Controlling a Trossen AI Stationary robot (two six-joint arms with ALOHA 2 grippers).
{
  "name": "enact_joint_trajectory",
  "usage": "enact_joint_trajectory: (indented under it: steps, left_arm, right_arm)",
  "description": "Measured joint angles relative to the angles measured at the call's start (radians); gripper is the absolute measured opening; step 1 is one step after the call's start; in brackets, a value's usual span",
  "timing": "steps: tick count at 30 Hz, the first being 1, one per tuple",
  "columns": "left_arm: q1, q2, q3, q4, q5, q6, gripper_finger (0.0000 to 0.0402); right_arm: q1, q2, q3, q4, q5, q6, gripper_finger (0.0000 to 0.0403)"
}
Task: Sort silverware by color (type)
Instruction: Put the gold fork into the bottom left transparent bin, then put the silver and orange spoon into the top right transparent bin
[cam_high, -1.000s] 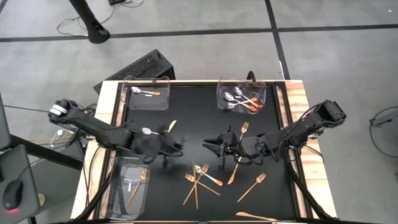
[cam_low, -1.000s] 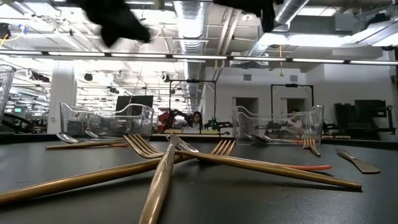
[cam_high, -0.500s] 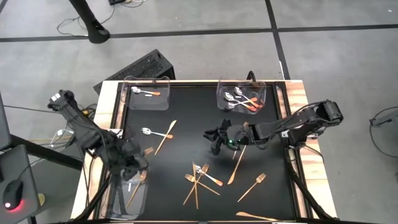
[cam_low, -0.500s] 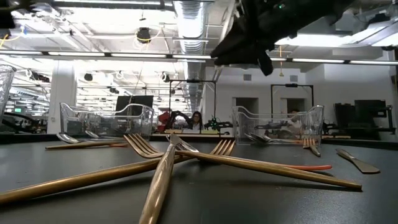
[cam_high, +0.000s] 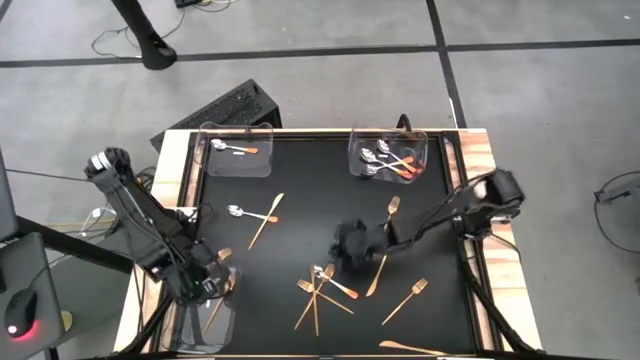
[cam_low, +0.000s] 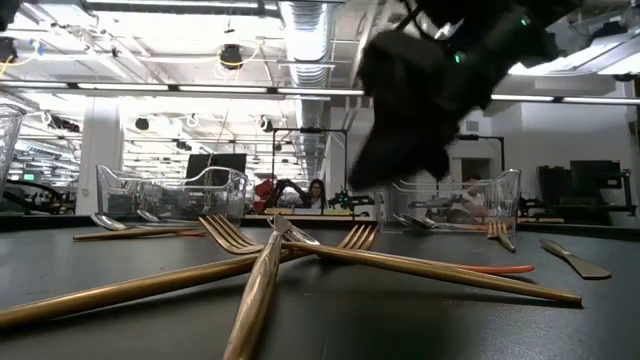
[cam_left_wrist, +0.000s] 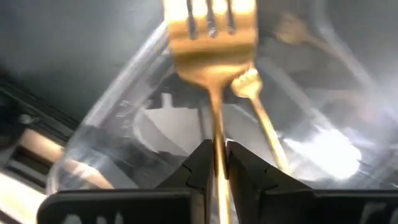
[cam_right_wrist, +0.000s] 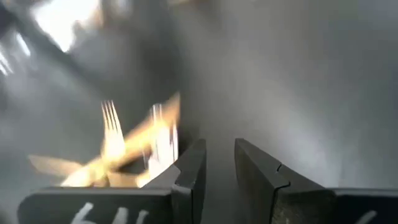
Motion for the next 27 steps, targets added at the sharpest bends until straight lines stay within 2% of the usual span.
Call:
enact_joint_trajectory:
  steps: [4,9,15,20,27]
  left_arm:
    - [-0.001,0.031,-0.010,-0.008,-0.006,0.002,0.0060]
    - [-0.001,0.043,-0.010,-0.007,-0.031,0.013,0.0109]
    - [0.002,0.043,-0.009,-0.054,-0.040,-0.047,0.0159]
    - [0.002,0.043,-0.009,-0.093,-0.092,-0.082,0.0166]
    - [0.002,0.043,-0.005,-0.105,-0.249,-0.084,0.0166]
  right_arm:
    - [0.091,0.123,0.132,-0.200,-0.002,0.055,0.0108]
    - [0.167,0.237,0.307,-0.409,0.071,0.057,0.0108]
    - [0.194,0.265,0.425,-0.596,0.135,0.031,0.0127]
    - [0.215,0.234,0.438,-0.611,0.140,0.012,0.0160]
    - [0.221,0.247,0.436,-0.563,0.126,0.013,0.0195]
